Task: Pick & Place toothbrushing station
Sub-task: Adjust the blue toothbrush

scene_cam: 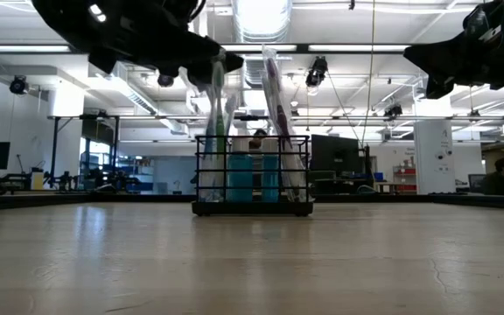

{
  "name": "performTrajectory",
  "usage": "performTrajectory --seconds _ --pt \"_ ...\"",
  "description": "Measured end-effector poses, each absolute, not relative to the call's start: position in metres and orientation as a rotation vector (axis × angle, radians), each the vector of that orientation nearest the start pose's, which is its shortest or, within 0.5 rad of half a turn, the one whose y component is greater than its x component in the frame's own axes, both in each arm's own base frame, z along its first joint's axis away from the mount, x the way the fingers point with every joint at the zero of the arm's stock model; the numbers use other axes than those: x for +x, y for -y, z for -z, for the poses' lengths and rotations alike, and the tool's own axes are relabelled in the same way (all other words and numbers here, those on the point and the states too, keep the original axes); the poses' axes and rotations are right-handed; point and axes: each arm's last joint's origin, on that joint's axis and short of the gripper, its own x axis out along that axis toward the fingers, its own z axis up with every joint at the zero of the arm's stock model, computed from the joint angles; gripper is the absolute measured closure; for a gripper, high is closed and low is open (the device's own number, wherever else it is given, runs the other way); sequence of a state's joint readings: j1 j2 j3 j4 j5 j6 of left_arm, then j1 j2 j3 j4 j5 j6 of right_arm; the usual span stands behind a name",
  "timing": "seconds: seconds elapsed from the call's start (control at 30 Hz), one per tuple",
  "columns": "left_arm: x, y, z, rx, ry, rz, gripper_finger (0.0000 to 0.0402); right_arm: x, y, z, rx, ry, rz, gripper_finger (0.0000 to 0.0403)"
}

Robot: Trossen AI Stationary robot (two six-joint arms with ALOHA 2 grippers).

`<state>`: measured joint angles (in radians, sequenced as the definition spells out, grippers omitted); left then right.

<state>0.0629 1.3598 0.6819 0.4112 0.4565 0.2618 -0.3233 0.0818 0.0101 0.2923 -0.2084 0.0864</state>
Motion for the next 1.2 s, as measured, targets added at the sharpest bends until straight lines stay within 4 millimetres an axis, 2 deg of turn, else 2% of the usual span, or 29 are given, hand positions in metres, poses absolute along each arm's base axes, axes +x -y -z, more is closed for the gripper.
performTrajectory --seconds 0.3,0.53,0.7,0.8,0.93,1.1,1.2 --pt "0.285 -0.017 -0.238 0.203 -0.144 0.37 0.0156 0.096 0.026 -0.188 0.029 0.217 0.105 0.039" --pt "0.282 -0.026 -0.27 0.208 -0.051 0.324 0.0156 0.096 0.026 -0.188 0.028 0.217 0.105 0.039" --pt "0.28 -0.027 -0.28 0.193 -0.039 0.318 0.0156 0.096 0.026 -0.188 0.029 0.212 0.105 0.039" --pt "0.278 -0.026 -0.281 0.191 -0.037 0.323 0.0163 0.096 0.026 -0.188 0.03 0.209 0.105 0.039" --pt "0.278 -0.025 -0.28 0.157 -0.047 0.326 0.0193 0.096 0.026 -0.187 0.031 0.208 0.105 0.039" --pt "0.28 -0.027 -0.259 0.115 -0.085 0.325 0.0228 0.096 0.026 -0.187 0.031 0.207 0.105 0.039" --pt "0.284 -0.026 -0.252 0.094 -0.041 0.379 0.0241 0.096 0.026 -0.187 0.03 0.209 0.105 0.039"
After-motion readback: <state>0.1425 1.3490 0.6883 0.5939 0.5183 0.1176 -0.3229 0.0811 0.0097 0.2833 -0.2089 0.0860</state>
